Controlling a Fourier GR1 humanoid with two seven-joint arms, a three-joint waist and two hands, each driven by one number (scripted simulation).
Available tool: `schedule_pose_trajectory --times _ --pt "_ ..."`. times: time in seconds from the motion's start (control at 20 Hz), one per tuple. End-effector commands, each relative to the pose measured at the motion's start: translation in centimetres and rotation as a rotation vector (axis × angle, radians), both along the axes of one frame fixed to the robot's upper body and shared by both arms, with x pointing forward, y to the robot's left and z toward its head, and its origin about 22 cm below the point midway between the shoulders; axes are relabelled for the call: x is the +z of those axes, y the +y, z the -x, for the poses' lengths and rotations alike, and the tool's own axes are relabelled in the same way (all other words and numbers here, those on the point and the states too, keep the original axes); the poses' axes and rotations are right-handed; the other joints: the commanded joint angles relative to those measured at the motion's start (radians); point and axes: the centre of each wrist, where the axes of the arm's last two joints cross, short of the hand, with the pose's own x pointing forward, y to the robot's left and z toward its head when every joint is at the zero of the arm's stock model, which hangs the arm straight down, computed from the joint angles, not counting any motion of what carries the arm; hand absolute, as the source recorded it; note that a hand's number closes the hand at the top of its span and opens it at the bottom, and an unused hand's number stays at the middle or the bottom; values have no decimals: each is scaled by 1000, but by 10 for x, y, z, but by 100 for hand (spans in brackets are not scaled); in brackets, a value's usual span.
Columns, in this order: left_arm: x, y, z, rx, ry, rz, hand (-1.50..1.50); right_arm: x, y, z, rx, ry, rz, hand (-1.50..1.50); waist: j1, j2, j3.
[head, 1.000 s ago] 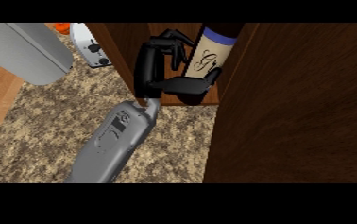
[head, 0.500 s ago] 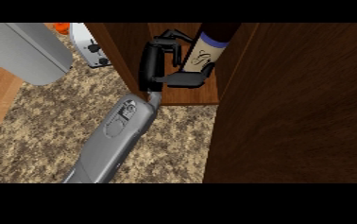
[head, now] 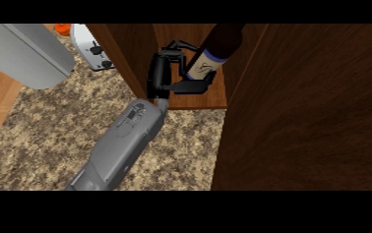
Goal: Pick up the wine, place it into the cabinet and close the cabinet
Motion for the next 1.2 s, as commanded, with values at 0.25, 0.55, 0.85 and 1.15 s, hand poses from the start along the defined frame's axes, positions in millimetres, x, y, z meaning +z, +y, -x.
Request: schedule_pose_trajectory --times 0.25,0.55,0.85,1.15 --pt "-34 5 -7 22 38 -113 150 1 1 18 81 2 -20 -150 -6 1 0" --pt "-62 11 5 93 6 -114 150 -6 4 20 97 -8 -10 -150 -22 4 -1" --pt "-50 21 -19 102 10 -45 150 -2 2 7 60 -5 -14 -150 -19 8 -1" --pt "-46 27 -30 122 51 33 150 -10 8 15 108 -12 -11 -150 -21 8 -1"
